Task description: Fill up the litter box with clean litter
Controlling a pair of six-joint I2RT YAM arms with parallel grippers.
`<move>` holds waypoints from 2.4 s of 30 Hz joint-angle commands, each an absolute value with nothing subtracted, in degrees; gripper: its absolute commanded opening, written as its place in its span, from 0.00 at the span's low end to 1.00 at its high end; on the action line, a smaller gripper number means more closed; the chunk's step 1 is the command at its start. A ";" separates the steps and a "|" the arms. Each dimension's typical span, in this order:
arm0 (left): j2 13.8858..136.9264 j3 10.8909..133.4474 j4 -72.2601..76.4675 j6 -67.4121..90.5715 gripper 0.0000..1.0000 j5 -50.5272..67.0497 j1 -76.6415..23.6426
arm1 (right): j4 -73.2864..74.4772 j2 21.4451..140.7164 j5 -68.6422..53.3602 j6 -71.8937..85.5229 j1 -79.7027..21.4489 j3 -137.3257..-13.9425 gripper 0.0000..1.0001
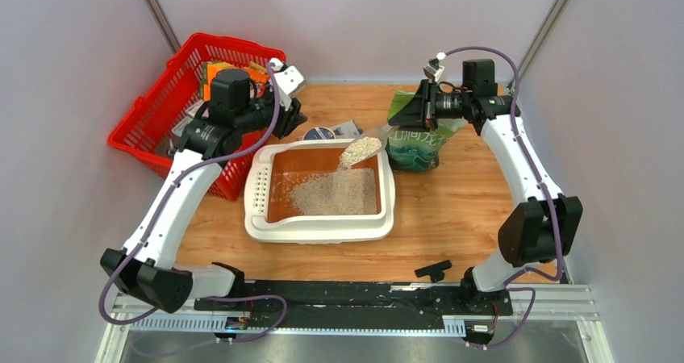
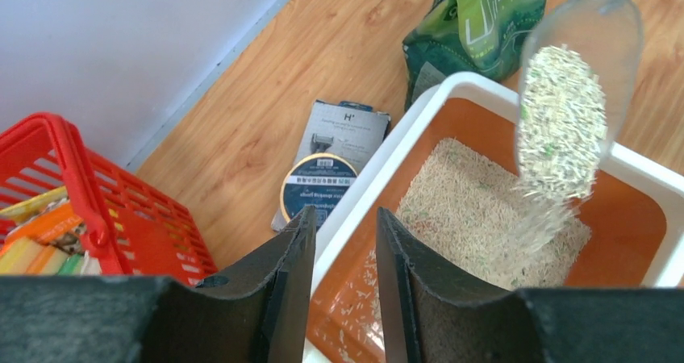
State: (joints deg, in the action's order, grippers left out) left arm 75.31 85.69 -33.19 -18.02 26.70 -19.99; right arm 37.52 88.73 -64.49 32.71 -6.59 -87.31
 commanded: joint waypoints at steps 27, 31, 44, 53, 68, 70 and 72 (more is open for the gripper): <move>55.72 74.36 -40.17 -22.06 0.43 23.12 -11.34 | 36.56 117.50 -60.21 27.95 -27.07 -122.67 0.00; 55.99 74.27 -40.25 -22.24 0.43 23.20 -11.08 | 36.56 120.14 -56.36 26.02 -29.00 -127.43 0.00; 57.74 74.79 -38.76 -21.71 0.43 24.26 -10.90 | 40.78 119.01 -47.99 17.06 -29.00 -129.90 0.00; 59.76 75.50 -36.92 -20.66 0.44 26.36 -10.99 | 48.16 114.27 -40.88 0.39 -29.35 -130.52 0.00; 81.35 90.25 -24.44 -15.48 0.50 44.56 -17.75 | 48.43 92.92 -27.16 -4.67 -22.25 -125.44 0.00; 85.67 95.50 -23.39 -14.68 0.50 45.26 -20.81 | 45.45 88.54 -27.16 -0.38 -15.23 -123.50 0.00; 91.83 99.03 -21.36 -13.28 0.51 45.61 -22.93 | 43.25 86.58 -28.29 3.24 -6.91 -121.64 0.00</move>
State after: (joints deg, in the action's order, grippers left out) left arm 84.29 91.83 -27.90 -16.51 41.50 -18.85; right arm 49.50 93.38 -30.48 -2.87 -19.35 -124.03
